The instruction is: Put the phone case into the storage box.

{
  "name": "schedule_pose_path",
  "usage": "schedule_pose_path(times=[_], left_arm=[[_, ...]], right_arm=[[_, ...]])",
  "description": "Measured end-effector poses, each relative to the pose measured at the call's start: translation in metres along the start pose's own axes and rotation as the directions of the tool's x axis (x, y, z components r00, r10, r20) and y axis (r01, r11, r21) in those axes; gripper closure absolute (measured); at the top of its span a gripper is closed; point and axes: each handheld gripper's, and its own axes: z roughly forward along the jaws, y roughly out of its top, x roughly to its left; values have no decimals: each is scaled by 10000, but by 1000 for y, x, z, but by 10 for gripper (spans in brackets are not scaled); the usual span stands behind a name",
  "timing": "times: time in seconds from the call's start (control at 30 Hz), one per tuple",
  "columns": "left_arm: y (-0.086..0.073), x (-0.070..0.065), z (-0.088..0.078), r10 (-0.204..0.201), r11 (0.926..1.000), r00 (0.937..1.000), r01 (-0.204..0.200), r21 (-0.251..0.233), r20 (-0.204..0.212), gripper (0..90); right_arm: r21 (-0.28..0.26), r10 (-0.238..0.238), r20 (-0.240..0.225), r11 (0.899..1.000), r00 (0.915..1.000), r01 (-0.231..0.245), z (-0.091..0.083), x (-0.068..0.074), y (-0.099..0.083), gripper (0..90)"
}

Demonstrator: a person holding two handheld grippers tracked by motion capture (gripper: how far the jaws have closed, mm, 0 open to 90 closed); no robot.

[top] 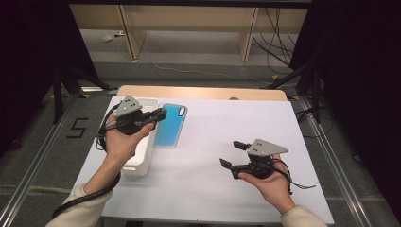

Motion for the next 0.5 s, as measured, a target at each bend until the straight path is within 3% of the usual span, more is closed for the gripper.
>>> schedule_pose_path(times=[0.23,0.27,0.3,0.43,0.5], left_arm=[[2,6,-4,72,9999,9999,-73,-93,-89,825],[2,7,-5,37,9999,9999,-38,-151,-116,825],[2,7,-5,75,9999,9999,-77,-134,-136,825],[2,10,-7,75,9998,9998,-78,-182,-181,825],[2,12,-9,152,9997,9996,-156,-186,-226,825]], right_arm=[[-295,130,118,9995,9998,-127,-3,-2,-2,224],[12,127,222,9999,9997,-127,-7,-2,-2,224],[-229,162,251,9996,9996,-156,-5,-3,-3,224],[-14,222,347,9998,9992,-222,-10,-4,-4,224],[-172,374,300,9992,9988,-369,-11,-4,-4,224]])
